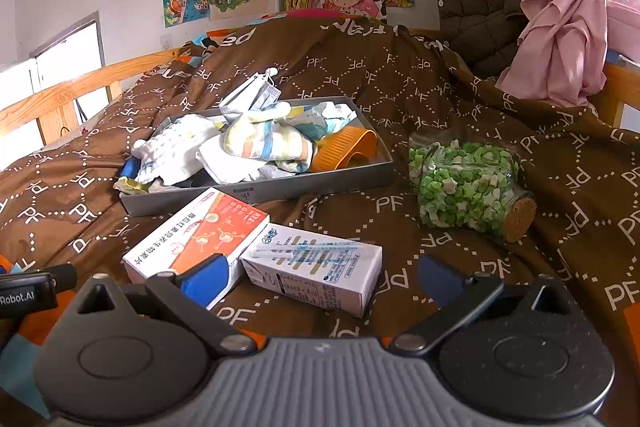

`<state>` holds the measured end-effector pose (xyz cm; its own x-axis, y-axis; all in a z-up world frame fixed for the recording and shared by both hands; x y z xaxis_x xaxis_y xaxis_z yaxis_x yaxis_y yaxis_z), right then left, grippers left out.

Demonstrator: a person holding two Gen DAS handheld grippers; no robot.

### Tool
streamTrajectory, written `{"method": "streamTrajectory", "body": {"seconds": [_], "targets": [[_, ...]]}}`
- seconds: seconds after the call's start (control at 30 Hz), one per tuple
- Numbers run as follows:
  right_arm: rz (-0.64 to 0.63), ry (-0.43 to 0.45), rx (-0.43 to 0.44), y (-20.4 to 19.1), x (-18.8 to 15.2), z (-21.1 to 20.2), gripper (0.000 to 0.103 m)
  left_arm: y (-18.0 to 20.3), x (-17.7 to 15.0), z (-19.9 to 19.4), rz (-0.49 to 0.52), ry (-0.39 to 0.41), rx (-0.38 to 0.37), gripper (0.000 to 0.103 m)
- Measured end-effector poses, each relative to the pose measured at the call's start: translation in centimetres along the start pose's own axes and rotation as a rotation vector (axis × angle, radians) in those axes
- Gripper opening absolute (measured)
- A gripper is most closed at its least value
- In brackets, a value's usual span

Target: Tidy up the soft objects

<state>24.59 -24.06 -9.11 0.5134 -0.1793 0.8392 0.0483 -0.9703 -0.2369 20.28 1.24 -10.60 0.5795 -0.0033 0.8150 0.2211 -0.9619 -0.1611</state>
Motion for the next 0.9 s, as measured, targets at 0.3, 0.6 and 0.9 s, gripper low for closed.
{"method": "streamTrajectory", "body": {"seconds": [0.3, 0.6, 0.9], "targets": [[0.002, -0.003, -0.002, 0.15, -0.15, 0.1, 0.103, -0.09, -0.08, 0.07, -0.002, -0.001, 0.002, 0.102], [0.003, -0.005, -0.004, 0.26, -0.24, 0.17, 0.103, -0.07, -0.04, 0.07, -0.001, -0.002, 0.002, 0.102], [0.003, -0.007, -0.003, 0.27, -0.25, 0.19, 0.103, -0.05, -0.01, 0.09, -0.001, -0.003, 0.001, 0.102]]}}
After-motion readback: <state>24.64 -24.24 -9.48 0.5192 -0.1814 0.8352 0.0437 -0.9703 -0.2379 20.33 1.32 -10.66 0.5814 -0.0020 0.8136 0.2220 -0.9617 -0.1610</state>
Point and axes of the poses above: each gripper's, at about its wrist camera, not at the fingertips, and z roughly the way its jaws point, y to its right, x to its top, the point moved 8 cm from there along z, roughly the way its jaws point, and after that the axes turned 11 degrees about z, right-handed, at the moved point
